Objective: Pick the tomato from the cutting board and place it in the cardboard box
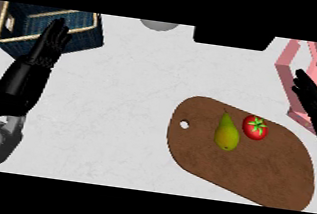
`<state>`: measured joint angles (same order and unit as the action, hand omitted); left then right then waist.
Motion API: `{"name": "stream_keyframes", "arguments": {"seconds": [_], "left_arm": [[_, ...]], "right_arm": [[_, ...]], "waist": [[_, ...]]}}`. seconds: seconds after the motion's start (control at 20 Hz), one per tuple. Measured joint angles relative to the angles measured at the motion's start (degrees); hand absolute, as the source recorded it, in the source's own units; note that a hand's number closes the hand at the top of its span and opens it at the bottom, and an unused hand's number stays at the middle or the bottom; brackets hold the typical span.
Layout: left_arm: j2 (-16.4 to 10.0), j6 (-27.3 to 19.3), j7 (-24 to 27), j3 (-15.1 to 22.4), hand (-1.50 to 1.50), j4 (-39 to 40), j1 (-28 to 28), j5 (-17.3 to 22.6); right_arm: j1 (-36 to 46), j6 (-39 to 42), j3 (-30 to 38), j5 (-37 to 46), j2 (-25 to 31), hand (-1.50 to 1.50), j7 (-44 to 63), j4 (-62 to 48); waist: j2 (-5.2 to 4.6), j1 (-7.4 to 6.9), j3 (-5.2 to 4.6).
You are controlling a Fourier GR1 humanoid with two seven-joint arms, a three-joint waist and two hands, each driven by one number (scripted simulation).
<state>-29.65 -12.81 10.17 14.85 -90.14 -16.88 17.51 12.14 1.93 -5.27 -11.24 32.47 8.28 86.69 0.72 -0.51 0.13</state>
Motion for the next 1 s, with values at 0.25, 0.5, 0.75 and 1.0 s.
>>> {"name": "stream_keyframes", "arguments": {"seconds": [0.25, 0.5, 0.75, 1.0], "left_arm": [[-4.7, -3.3, -4.7, -3.0, 0.00, 4.9, 3.6, -3.5], [-7.2, -6.0, -8.6, -3.4, 0.00, 11.0, 8.0, -6.3], [-7.9, -7.3, -10.4, -4.1, 0.00, 14.4, 10.1, -7.7], [-6.5, -8.2, -10.8, -3.9, 0.00, 15.8, 10.4, -9.5]], "right_arm": [[0.3, 4.1, 3.3, -7.1, -2.7, -1.50, -2.6, -2.6], [-0.7, 8.7, -1.8, 4.6, 5.0, -1.50, -9.6, -1.2], [-6.0, 13.1, 1.4, 0.2, 1.6, -1.50, -25.3, -10.0], [-4.2, 20.3, 3.8, 2.2, 3.4, -1.50, -41.5, -22.1]], "waist": [[-0.64, -0.48, 0.06], [-1.07, -1.26, -0.26], [-1.16, -0.20, 0.06], [-1.11, -0.28, 0.04]]}}
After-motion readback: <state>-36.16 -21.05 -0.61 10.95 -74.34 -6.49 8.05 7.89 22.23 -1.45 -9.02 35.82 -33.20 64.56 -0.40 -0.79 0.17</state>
